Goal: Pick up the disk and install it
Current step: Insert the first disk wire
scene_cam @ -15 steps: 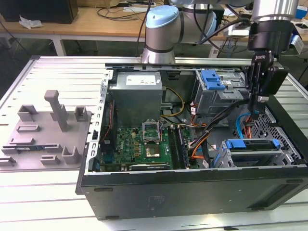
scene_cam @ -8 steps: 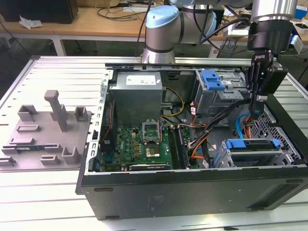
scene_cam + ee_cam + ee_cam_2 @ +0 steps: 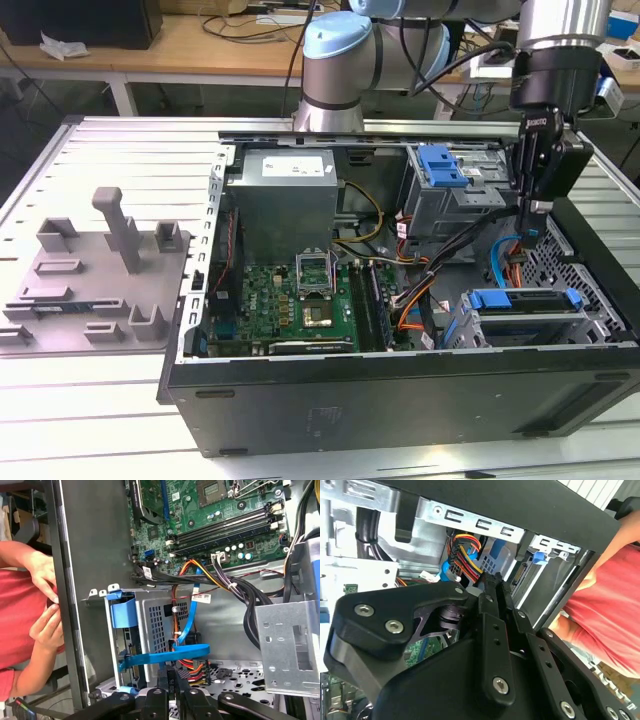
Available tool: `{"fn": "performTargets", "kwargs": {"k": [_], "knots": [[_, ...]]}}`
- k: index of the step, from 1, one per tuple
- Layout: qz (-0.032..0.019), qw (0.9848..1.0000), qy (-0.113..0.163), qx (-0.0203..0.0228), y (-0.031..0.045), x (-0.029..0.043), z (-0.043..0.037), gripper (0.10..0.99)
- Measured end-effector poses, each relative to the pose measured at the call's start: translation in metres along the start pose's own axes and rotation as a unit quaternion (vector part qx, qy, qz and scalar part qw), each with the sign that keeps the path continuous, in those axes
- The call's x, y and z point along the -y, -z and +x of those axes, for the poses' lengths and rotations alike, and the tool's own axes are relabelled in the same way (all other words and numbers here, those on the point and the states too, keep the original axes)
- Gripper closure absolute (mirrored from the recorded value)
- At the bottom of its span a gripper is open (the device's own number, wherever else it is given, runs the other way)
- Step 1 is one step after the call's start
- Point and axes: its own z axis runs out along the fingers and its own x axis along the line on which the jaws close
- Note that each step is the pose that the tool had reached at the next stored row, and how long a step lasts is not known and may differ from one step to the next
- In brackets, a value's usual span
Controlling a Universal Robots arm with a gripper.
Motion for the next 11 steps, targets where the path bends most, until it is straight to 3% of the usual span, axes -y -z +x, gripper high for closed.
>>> {"fn": "performTargets", "kwargs": {"k": [11], "knots": [[0.0027,1.0,0.003,-0.0032,-0.0024,-0.0003,-0.0031,0.922]]}}
